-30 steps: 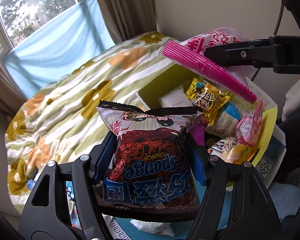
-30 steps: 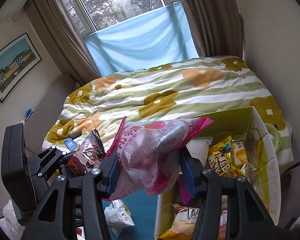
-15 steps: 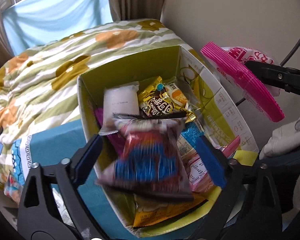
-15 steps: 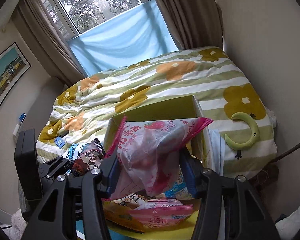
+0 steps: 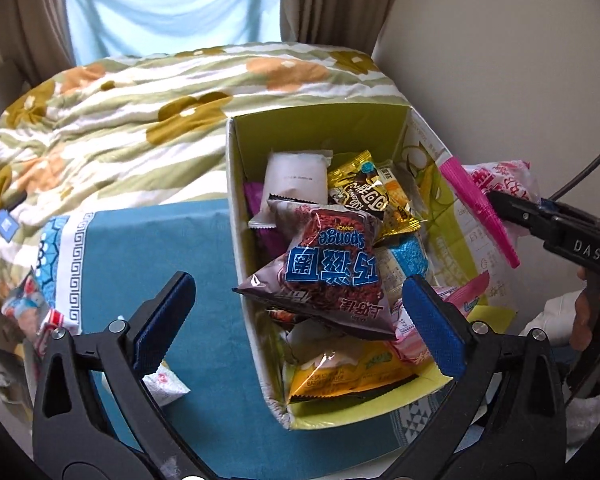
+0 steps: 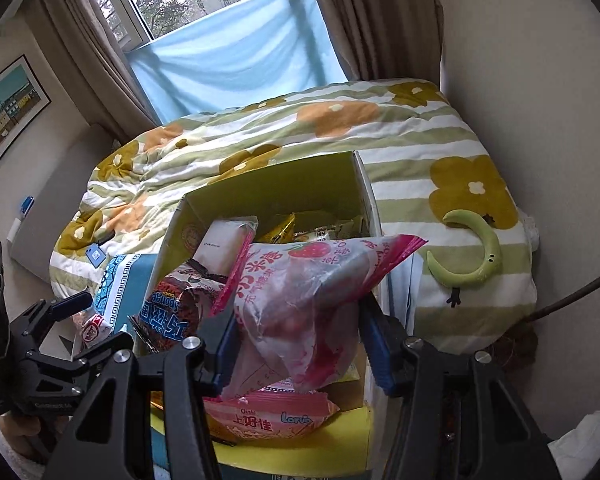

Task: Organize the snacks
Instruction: 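Carry the Sponge bag and pink strawberry bag into the box and release both, then withdraw both tools from the box back toward the last two snacks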

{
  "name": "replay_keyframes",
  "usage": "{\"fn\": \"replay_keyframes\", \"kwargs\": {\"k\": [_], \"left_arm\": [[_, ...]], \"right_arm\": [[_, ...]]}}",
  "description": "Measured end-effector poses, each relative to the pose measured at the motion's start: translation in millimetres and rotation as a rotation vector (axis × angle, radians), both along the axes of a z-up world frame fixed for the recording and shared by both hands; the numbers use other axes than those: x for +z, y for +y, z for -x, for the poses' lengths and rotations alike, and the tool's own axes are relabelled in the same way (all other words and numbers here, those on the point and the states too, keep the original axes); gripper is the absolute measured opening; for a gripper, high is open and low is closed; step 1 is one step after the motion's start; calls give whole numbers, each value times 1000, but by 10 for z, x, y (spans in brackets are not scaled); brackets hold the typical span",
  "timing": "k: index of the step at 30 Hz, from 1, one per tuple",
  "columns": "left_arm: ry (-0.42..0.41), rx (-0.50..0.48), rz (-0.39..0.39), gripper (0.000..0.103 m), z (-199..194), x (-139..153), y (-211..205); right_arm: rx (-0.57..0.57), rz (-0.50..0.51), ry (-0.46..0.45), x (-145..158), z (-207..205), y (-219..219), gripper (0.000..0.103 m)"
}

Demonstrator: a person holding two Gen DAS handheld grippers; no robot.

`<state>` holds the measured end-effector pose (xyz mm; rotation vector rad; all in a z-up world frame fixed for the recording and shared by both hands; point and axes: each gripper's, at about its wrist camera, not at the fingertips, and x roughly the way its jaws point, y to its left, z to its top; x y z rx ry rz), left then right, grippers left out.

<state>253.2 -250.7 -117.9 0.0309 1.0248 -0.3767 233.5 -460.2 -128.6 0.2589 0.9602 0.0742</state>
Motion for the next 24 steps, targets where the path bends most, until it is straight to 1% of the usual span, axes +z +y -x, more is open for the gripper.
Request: {"fn": "replay_keyframes", "kwargs": {"k": [2,4,6,7,8,9,10,11,13,15,18,21,24], "left_arm": [[-11,20,4,102,24,5,23],[-26,35,-32,102,57,19,55],[-43,46,-62,102,84,35,81],[-48,51,-67,102,95,38,101],[-52,57,-67,102,116,39,126],[-54,65,-63,102,134,36,144],[-52,69,-56,102,146,28,164],[-49,72,-49,102,166,14,175],[-42,81,-42,102,209,-13,206],[-39,82,-42,102,245,-22,230],[-52,93,-49,102,307,14,287],[-56,112,-32,102,355,81,365],[-63,137,-37,102,405,159,445]], "right_arm": [[23,19,-5,-26,-23,35,51],[45,-14,-7,-78,-61,60,52],[36,-31,2,-134,-105,81,53],[27,-30,11,-162,-116,86,55],[17,-27,16,-186,-121,73,58],[10,-26,12,-193,-108,65,72],[7,-25,1,-186,-85,62,84],[4,-18,-17,-176,-44,58,100],[-4,3,-56,-152,38,43,102],[6,9,-71,-149,97,53,102],[19,17,-83,-124,152,99,102],[34,20,-85,-71,174,158,102],[45,12,-80,-9,194,215,102]]}}
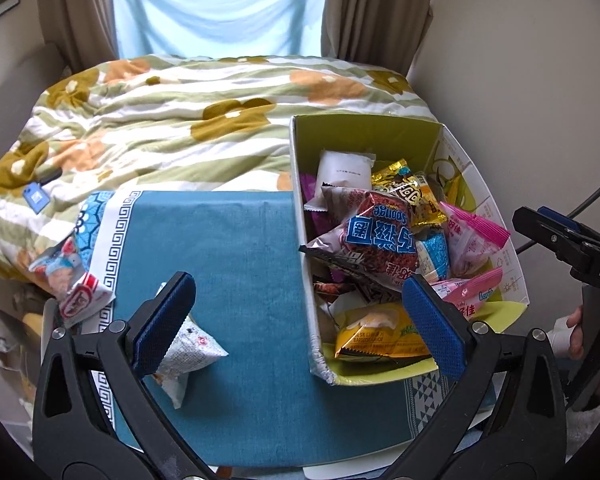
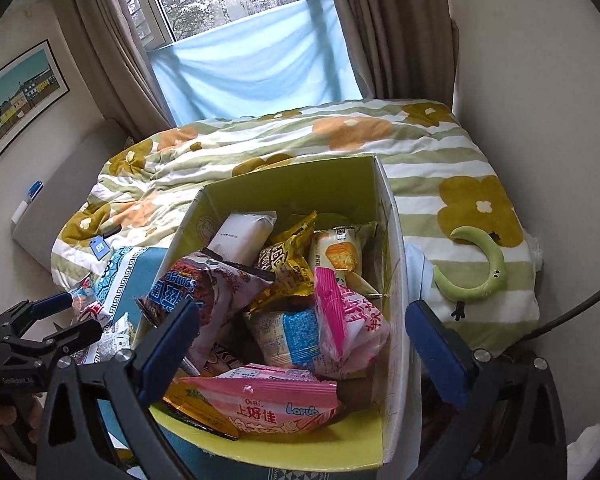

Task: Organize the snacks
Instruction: 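Withdraw both tools from the box back toward the last two snacks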

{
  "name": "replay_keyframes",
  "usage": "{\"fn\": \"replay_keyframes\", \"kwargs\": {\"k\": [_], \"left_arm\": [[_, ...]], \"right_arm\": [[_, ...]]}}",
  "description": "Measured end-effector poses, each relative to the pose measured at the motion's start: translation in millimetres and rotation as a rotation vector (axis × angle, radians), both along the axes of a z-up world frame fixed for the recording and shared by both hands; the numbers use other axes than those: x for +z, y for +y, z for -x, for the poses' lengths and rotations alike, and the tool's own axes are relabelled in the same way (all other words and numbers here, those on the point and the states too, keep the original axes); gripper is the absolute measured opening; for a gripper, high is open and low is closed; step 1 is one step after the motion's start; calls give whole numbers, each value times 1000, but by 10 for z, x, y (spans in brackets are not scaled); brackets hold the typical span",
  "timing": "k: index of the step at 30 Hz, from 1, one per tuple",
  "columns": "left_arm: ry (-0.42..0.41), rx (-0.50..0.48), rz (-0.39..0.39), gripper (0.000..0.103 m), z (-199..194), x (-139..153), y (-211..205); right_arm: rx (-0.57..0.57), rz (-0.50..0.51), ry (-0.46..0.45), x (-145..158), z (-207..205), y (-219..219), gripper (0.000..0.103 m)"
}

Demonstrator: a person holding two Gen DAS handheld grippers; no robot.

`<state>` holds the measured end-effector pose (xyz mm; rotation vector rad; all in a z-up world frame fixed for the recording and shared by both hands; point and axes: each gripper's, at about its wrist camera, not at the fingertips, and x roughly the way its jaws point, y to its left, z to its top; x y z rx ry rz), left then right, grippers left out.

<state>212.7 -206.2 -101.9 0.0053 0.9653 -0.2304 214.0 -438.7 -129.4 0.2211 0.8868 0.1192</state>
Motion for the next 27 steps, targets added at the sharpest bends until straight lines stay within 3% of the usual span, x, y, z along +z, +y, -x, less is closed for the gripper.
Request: {"fn": "replay_keyframes", "kwargs": {"k": [4,9,12,19,27], "left_arm": [[-39,38,-25,102,95,145,149],[-85,91,-23,102,245,304,451],[-103,131,-21,102,326,354,707],[-125,202,-9,102,422,431,1534],[-83,197,-18,102,313,318,2443]], "right_arm": [[18,-3,-8,121,23,103,102],[73,69,-45,326,11,354,102],[112,46,-80,445,19,524,102],[174,44,-127,617,50,1104,102],[129,21,-135,613,131,1868,102]]}}
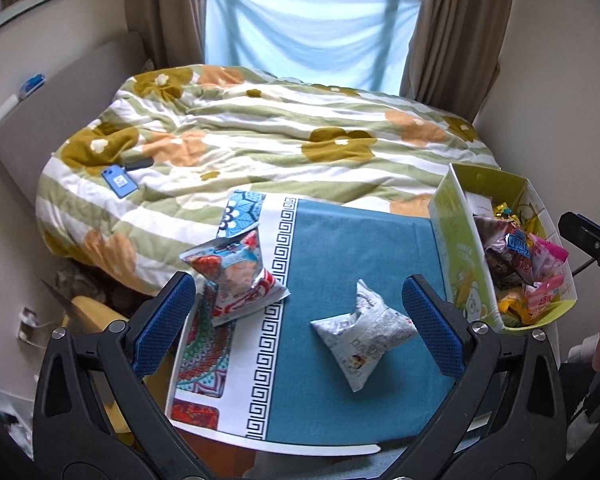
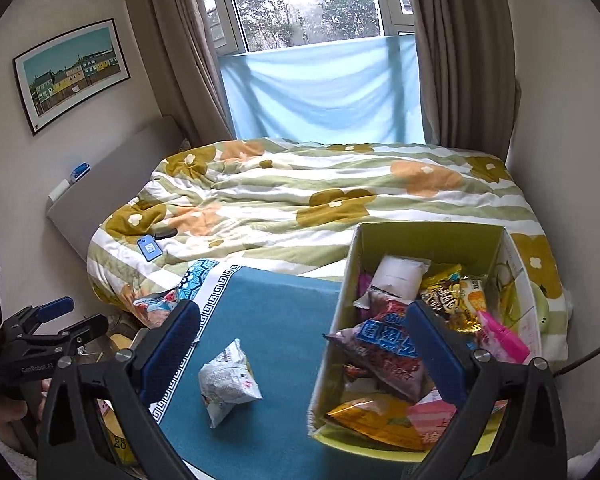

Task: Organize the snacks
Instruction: 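Withdraw both tools from the box back toward the last two snacks, then grasp the blue shrimp chip bag with the left tool while the right tool grasps the grey printed bag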

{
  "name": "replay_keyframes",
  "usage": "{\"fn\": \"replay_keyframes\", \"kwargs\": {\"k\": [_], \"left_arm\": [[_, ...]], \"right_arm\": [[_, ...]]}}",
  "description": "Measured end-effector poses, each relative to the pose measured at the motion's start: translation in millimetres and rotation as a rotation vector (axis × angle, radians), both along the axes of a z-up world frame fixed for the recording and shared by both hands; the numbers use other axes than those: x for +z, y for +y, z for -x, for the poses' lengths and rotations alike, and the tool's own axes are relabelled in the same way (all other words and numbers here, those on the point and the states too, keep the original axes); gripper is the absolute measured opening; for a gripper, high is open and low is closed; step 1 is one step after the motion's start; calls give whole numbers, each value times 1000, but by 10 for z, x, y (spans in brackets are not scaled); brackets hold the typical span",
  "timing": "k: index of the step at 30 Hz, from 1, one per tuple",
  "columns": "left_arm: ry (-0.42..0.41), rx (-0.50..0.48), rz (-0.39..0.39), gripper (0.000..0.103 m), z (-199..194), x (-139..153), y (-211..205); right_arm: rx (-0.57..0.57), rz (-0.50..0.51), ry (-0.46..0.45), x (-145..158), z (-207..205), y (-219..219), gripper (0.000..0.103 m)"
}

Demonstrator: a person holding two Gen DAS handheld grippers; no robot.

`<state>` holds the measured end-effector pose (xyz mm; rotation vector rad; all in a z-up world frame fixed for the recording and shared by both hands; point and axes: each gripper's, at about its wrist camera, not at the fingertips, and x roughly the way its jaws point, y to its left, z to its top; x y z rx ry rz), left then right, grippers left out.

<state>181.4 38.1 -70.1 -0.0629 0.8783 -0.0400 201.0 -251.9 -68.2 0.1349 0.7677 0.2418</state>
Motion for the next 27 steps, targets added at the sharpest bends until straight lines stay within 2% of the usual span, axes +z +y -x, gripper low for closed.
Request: {"fn": "replay_keyframes", "kwargs": {"k": [7,12,20,27], "left_arm": [[90,-23,25,102,-246,-377,665],[152,-28,26,102,-483,-750,959],[210,-57,61,102,-867,-1394,871],[242,-60,37,102,-1202,-1723,753]], "right_arm": [[-48,-27,79,-220,1,696,102],[-133,-98,182,-572,-9,1000,102],[-320,-208,312,-1250,94,1201,102],[-374,-209,355,-1687,121,1274,102]]}}
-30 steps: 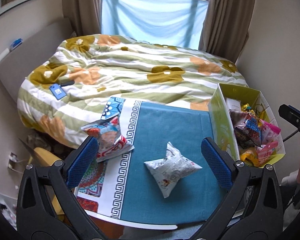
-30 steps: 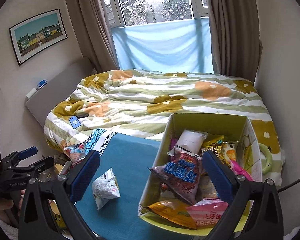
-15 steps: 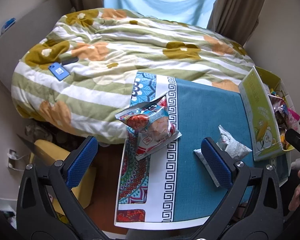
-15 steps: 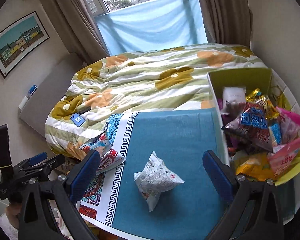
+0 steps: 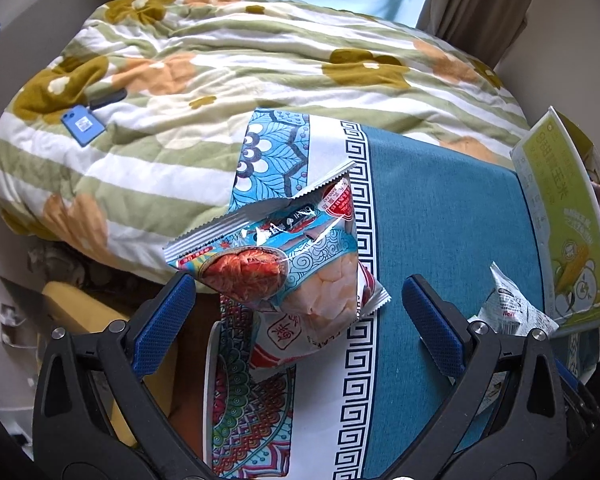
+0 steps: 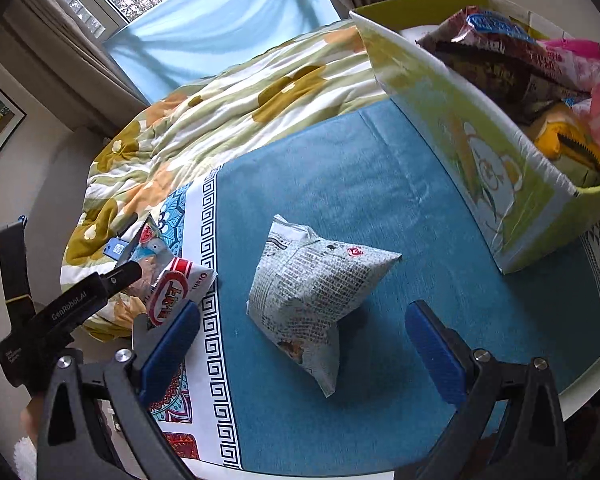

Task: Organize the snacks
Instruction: 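Grasp the blue shrimp chip bag with the left tool while the right tool grasps the grey printed bag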

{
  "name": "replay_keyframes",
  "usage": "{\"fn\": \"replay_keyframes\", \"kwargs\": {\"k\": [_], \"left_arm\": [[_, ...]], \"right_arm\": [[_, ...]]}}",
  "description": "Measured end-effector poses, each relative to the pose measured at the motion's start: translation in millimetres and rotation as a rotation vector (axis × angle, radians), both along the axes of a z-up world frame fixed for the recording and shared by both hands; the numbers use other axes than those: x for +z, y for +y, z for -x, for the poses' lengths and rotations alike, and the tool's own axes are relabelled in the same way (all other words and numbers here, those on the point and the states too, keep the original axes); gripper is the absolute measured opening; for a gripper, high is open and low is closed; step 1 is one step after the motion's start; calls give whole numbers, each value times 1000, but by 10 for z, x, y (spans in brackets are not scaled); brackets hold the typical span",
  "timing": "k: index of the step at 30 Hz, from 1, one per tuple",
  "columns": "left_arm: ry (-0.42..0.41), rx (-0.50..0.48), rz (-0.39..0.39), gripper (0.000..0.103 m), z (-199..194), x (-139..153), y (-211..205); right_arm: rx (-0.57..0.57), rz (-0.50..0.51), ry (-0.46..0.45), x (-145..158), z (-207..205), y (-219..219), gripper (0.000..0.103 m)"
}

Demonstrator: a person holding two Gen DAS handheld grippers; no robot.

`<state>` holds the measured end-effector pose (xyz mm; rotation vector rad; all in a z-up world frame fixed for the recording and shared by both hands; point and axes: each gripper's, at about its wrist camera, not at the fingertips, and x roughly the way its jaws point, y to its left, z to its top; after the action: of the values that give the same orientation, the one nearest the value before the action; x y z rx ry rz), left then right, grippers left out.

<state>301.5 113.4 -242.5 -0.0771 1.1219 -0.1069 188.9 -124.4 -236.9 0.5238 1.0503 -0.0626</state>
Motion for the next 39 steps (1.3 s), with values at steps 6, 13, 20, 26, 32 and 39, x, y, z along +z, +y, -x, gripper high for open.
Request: {"fn": "replay_keyframes", "kwargs": {"k": [6,13,20,26,32,39], "left_arm": [[20,-25,-22,102,-145,-111,-57],[56,-41,-31,98,-226,-250,-102],[105,-51,13,63,-217,-365,-63],[104,-67,20,57,-171,-330,-71],[102,-59,46,57,-86,-225,-11],[105,-83,65,57,61,-156,-1]], "right_arm": [[-17,-36,18,-238,-47,32,102],[-14,-17,29,-292,-94,49,102],[1,-9,29,-353,-172,68,102],[19,6,29,-389,-251,86,102],[41,-7,54,-483,-355,100,98],[82,-9,80,-534,-407,157,83]]}}
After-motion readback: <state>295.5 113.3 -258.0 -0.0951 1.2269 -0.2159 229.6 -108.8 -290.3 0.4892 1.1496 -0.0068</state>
